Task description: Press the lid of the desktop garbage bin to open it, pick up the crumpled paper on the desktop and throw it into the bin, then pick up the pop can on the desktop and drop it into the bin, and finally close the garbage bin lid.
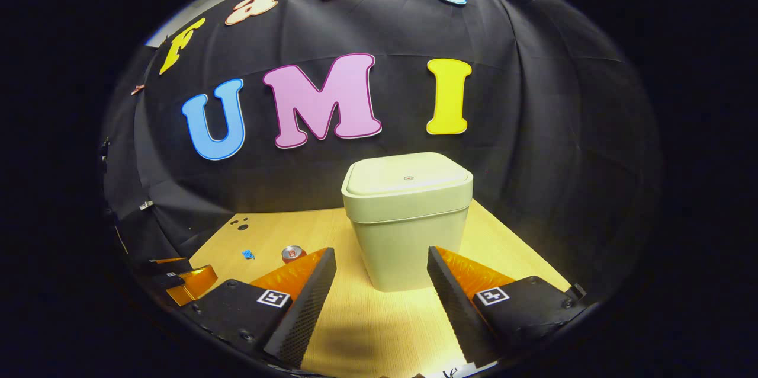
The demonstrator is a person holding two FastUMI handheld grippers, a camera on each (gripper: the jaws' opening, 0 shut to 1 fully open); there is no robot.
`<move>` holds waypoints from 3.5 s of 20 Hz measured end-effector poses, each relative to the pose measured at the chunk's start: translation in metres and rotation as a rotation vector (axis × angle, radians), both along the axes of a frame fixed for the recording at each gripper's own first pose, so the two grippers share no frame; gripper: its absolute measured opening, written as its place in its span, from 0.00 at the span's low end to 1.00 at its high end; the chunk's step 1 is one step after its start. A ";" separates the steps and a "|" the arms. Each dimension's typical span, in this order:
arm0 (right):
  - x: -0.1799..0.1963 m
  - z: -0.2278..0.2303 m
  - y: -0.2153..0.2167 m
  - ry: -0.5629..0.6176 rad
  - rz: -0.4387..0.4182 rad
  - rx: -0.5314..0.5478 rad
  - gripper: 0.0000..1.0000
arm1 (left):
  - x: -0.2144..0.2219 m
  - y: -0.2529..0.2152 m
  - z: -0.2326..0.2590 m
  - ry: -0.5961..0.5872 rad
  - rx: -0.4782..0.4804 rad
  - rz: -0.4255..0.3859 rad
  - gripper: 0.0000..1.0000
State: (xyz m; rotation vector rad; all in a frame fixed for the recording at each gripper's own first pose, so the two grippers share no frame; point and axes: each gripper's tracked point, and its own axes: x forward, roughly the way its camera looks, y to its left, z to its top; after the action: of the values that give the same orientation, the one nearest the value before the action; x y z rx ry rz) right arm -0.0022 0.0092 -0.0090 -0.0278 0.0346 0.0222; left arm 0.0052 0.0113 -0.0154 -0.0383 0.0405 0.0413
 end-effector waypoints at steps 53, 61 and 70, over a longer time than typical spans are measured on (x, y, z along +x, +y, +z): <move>0.059 0.080 -0.003 -0.031 0.104 -0.080 0.06 | 0.035 0.014 -0.008 0.042 0.028 0.059 0.96; 0.107 0.094 -0.015 -0.022 0.061 -0.124 0.05 | 0.048 0.035 -0.003 0.053 -0.006 0.112 0.96; 0.144 0.069 -0.037 0.042 0.001 -0.148 0.06 | 0.050 0.060 -0.010 0.081 -0.012 0.158 0.96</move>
State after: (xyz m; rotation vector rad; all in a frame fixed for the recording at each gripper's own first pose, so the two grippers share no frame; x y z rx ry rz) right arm 0.1419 -0.0275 0.0597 -0.1759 0.0783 0.0216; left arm 0.0552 0.0710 -0.0258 -0.0518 0.1190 0.2009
